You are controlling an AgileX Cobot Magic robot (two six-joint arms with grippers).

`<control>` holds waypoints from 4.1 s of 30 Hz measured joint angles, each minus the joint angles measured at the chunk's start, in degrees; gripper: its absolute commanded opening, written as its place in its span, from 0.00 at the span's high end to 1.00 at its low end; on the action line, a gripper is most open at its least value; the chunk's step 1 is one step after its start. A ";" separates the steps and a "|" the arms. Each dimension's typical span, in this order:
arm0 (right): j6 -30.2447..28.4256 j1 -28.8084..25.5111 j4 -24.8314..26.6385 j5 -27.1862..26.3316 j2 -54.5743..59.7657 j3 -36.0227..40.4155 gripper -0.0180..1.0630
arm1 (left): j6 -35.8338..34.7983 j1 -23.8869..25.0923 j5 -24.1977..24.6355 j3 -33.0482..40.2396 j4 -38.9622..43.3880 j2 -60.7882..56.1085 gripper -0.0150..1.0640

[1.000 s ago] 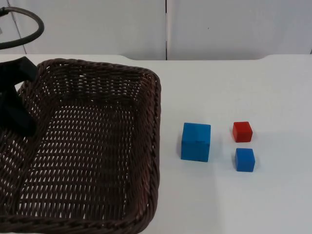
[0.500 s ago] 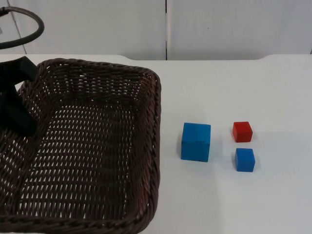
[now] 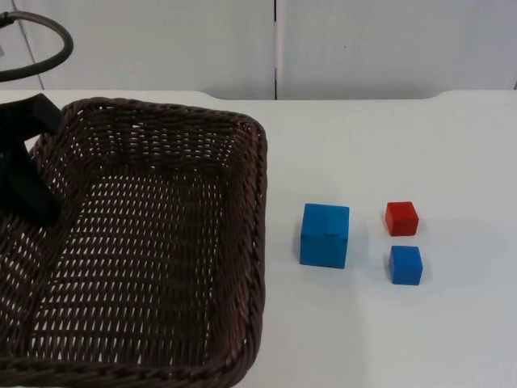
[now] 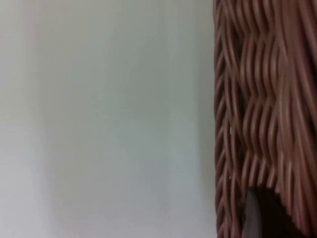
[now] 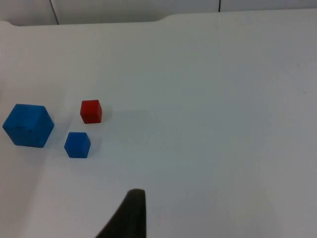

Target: Pick up the basket with the left hand and place the largest block into the basket with the right hand.

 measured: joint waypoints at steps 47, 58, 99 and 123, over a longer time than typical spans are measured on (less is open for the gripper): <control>-4.99 0.00 1.21 -16.67 49.16 -19.90 0.01 | 0.00 0.00 0.00 0.00 0.00 0.00 0.99; -10.62 0.00 3.19 -20.01 59.52 -23.18 0.01 | 0.00 0.00 0.00 0.00 0.00 0.00 0.99; -51.65 20.93 22.82 -24.95 94.01 -37.08 0.01 | 0.00 0.00 0.21 0.00 0.58 0.00 0.99; -58.61 31.56 15.88 -29.23 115.22 -47.10 0.01 | 0.00 0.00 0.21 0.00 0.90 0.00 0.99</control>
